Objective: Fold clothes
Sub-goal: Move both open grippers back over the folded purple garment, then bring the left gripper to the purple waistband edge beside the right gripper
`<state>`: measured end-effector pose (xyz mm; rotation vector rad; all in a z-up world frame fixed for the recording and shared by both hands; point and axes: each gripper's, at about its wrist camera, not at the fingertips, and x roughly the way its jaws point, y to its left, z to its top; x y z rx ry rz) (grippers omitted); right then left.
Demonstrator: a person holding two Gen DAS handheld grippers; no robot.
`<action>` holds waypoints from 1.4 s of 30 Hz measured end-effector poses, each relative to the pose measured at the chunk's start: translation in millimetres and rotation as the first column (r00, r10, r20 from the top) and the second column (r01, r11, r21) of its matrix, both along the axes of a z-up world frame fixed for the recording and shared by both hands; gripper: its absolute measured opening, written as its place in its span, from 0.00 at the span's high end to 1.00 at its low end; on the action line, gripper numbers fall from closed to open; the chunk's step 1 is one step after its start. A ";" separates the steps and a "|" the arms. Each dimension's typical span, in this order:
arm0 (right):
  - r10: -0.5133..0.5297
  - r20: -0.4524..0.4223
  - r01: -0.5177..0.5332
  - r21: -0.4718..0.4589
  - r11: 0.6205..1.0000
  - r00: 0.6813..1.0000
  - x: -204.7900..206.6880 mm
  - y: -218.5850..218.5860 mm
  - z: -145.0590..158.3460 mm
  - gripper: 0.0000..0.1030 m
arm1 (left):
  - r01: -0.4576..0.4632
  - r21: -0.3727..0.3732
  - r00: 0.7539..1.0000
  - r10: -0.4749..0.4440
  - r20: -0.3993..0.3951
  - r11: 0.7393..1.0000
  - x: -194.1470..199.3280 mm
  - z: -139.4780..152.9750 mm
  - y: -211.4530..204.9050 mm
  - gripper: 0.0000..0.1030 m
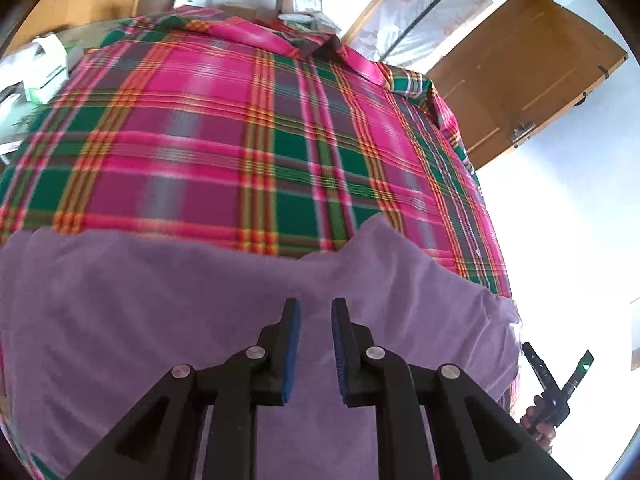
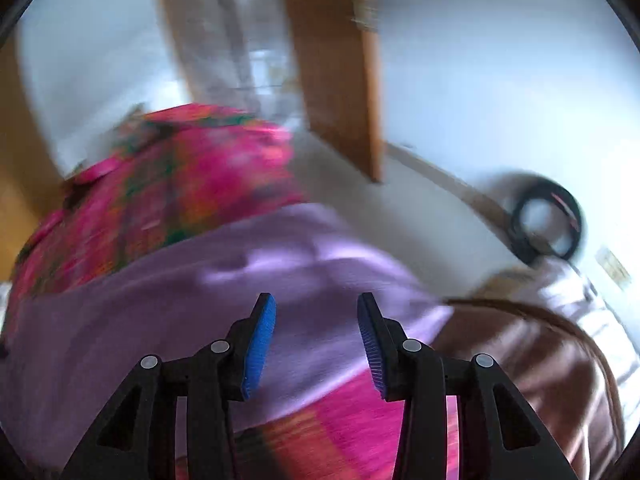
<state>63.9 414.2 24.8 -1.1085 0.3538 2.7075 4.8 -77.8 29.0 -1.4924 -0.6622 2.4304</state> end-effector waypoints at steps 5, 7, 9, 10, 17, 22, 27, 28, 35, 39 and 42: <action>0.088 0.035 -0.089 0.027 0.996 0.996 3.8 -31.4 -12.0 0.57 | -0.061 0.004 0.998 0.061 0.013 0.998 25.7 -9.9 -24.7 0.85; 0.070 0.037 -0.072 0.043 0.997 0.997 8.7 -31.5 -12.4 0.57 | -0.082 0.008 0.997 0.082 0.014 0.997 33.5 -13.2 -35.1 0.85; 0.048 0.038 -0.051 0.059 0.997 0.998 14.2 -32.0 -10.5 0.57 | -0.105 0.016 0.994 0.104 0.015 0.994 39.2 -15.5 -45.2 0.85; 0.038 0.038 -0.040 0.068 0.997 0.999 16.9 -32.2 -9.5 0.57 | -0.121 0.018 0.993 0.121 0.015 0.993 41.2 -16.1 -51.1 0.85; 0.168 -0.004 -0.167 0.108 0.980 0.986 25.2 -82.5 6.4 0.57 | -0.248 0.029 0.969 0.248 0.016 0.968 60.3 -20.9 -95.9 0.85; 0.283 -0.019 -0.282 0.068 0.957 0.959 18.0 -126.3 6.3 0.57 | -0.274 0.078 0.962 0.274 0.015 0.958 80.5 -26.8 -114.6 0.85; 0.394 -0.022 -0.393 0.057 0.918 0.919 12.8 -171.0 6.6 0.57 | -0.290 0.117 0.956 0.292 -0.007 0.950 99.2 -28.7 -125.0 0.85; 0.416 -0.022 -0.414 0.055 0.908 0.909 11.7 -179.9 6.7 0.57 | -0.293 0.126 0.955 0.297 -0.008 0.948 102.1 -29.7 -127.5 0.85; 0.579 -0.030 -0.576 0.066 0.815 0.815 18.9 -241.9 8.9 0.57 | -0.320 0.147 0.944 0.328 -0.032 0.936 122.3 -27.6 -140.2 0.85; 0.682 -0.031 -0.678 0.079 0.731 0.731 24.1 -285.8 9.0 0.57 | -0.336 0.170 0.936 0.348 -0.046 0.926 132.0 -23.9 -149.8 0.85; 0.751 -0.033 -0.746 0.088 0.660 0.660 30.6 -318.6 9.4 0.57 | -0.354 0.200 0.926 0.372 -0.060 0.914 143.9 -22.8 -159.2 0.85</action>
